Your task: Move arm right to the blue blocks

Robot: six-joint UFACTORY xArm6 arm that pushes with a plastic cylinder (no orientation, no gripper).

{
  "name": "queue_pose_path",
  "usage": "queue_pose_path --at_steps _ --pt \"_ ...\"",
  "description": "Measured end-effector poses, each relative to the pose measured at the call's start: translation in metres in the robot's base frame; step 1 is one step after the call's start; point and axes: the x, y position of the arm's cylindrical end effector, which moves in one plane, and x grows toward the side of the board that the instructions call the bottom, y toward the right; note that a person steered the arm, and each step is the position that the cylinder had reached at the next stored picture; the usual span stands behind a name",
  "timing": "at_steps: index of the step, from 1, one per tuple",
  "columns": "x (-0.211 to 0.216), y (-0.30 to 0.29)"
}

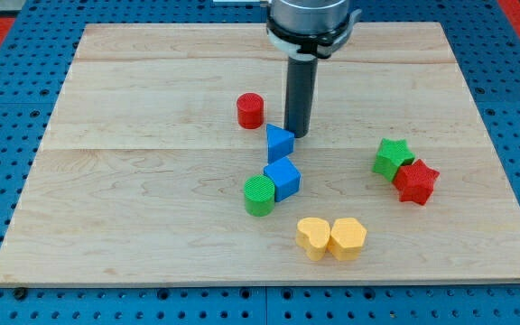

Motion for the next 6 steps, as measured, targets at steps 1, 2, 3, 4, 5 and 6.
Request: queue_pose_path --at_steps 1,2,3,4,5,6 --pt "-0.001 -0.035" --pt "-0.003 -0.089" --pt "-0.006 -0.09" --pt "-0.006 -0.042" --pt "-0.005 0.003" --pt "0.029 0.019"
